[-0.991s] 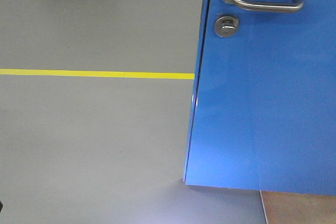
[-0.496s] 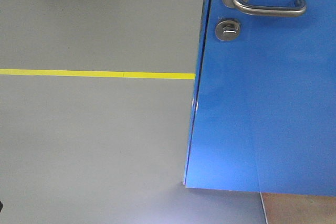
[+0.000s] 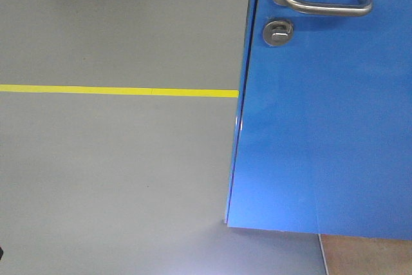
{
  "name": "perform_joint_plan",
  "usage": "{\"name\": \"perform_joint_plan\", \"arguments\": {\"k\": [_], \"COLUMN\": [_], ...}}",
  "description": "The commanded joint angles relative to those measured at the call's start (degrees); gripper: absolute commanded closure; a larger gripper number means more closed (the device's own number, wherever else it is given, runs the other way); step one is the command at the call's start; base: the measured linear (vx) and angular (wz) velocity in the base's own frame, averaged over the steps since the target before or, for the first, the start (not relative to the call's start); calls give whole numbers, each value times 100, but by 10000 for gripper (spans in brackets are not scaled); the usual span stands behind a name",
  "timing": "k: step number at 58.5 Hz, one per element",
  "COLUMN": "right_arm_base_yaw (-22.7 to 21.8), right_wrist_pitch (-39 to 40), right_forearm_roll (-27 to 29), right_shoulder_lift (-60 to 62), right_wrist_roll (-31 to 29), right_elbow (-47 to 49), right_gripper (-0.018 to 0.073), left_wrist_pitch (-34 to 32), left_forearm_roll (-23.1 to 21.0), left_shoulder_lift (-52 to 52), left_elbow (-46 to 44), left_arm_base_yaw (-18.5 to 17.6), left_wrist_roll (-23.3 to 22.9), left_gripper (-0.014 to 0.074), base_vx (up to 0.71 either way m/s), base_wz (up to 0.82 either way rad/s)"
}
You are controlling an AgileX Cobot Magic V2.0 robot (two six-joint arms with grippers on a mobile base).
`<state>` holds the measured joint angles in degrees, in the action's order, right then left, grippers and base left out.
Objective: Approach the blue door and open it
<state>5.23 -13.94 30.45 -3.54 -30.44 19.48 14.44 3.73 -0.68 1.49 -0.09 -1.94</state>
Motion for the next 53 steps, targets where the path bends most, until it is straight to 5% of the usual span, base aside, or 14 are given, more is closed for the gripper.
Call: {"name": "perform_joint_plan", "arguments": {"k": [1,17,37,53], "right_arm_base_yaw": [-39,-21,-21,-21], "right_wrist_pitch": [517,643,779,287], "right_forearm_roll": [91,-118,-3045,-3282], "right_shoulder_lift": [103,91,494,494], "right_wrist_roll": [-53,58,2995,2934], "right_elbow": [-211,-976,-2151,-2132], "right_gripper": [547,547,547,547], "left_wrist_pitch": [-478,-478,-473,-473], "left_forearm_roll": [-47,-47,-47,-47], "left_shoulder_lift": [-66,-66,-66,-66], "left_elbow": [-152,-152,-152,-152], "left_arm_base_yaw": [-36,-36,-36,-36], "left_wrist_roll": [-35,-35,-35,-35], "left_gripper": [524,524,524,524], "base_vx": [0,0,0,0], "base_wz": [0,0,0,0]}}
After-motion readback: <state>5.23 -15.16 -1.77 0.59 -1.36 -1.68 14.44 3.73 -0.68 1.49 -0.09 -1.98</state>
